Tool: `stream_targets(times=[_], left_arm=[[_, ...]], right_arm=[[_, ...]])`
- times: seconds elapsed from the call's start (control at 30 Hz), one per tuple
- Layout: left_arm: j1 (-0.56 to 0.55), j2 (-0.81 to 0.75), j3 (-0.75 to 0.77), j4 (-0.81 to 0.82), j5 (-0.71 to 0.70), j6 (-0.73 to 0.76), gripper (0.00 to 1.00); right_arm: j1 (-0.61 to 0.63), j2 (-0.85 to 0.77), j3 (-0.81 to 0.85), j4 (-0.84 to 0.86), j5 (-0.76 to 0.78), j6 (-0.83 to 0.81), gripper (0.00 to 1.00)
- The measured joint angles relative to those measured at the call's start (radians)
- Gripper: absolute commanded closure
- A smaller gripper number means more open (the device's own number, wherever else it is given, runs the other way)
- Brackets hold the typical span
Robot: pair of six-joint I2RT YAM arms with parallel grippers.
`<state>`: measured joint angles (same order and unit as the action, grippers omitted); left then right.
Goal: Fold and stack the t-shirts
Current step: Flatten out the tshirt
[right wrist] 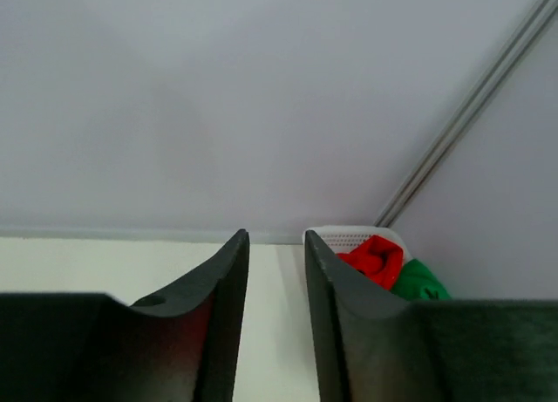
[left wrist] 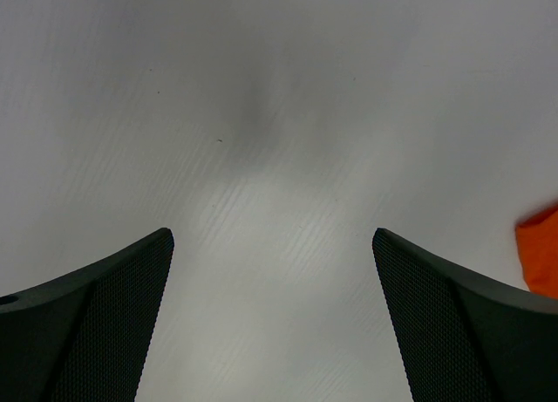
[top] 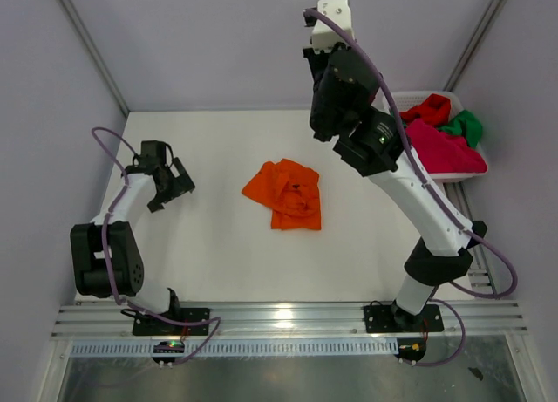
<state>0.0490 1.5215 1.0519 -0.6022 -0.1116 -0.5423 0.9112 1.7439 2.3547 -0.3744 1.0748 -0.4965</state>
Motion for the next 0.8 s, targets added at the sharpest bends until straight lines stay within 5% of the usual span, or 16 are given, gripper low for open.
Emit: stream_targets(times=[0.1,0.37,0.53,0.8], left_arm=[[0.0,0.003,0.004,-0.002,0.0,0.0,0.01],[0.0,0.004,0.01,-0.002,0.0,0.0,0.01],[0.0,0.006,0.01,-0.003,0.0,0.0,0.01],[0.0,0.006,0.01,-0.006,0.004,0.0,0.01]], right_arm=[[-0.014,-0.04,-0.078,-0.075,-0.027,0.123,0.21],[-0.031,0.091,-0.454,-0.323,-0.293,0.553,0.2],[-0.03,0.204,-0.555,-0.395,-0.431,0.669,0.19],[-0.089,0.142,-0.687,-0.385,-0.509,0.919,0.19]])
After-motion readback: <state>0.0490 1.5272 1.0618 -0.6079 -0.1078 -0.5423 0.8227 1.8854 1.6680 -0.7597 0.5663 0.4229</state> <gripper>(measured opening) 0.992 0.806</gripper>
